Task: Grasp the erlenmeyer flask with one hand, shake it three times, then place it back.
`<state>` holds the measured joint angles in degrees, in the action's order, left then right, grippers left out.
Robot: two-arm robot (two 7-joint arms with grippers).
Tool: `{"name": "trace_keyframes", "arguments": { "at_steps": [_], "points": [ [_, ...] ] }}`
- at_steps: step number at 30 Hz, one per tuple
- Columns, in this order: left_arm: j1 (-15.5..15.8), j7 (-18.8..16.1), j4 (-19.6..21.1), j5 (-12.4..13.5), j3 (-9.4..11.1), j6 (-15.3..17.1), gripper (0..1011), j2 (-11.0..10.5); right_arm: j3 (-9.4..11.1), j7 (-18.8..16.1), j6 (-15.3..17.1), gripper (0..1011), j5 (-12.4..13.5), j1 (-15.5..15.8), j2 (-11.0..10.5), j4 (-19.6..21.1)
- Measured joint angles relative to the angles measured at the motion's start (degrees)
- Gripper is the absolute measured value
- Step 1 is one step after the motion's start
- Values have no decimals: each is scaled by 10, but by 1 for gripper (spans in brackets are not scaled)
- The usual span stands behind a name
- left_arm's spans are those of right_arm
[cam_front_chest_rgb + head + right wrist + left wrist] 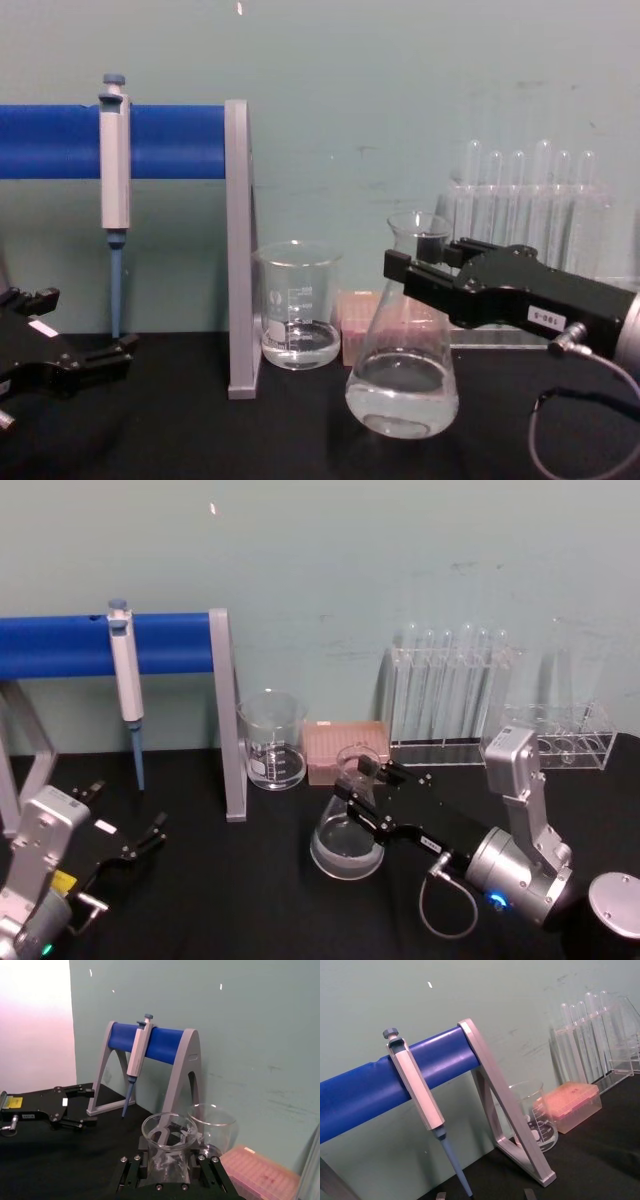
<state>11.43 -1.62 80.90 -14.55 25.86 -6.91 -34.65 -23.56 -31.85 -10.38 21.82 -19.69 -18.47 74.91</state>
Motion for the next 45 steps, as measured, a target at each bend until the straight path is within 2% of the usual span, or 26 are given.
{"name": "trace_keyframes", "arguments": {
  "at_steps": [17,45],
  "points": [
    [0,0,0,0,0,0,1001,0,-14,-10,-2,451,-4,-27,7,-50],
    [0,0,0,0,0,0,1001,0,-30,-26,-6,451,-12,-40,9,-80]
  ]
}}
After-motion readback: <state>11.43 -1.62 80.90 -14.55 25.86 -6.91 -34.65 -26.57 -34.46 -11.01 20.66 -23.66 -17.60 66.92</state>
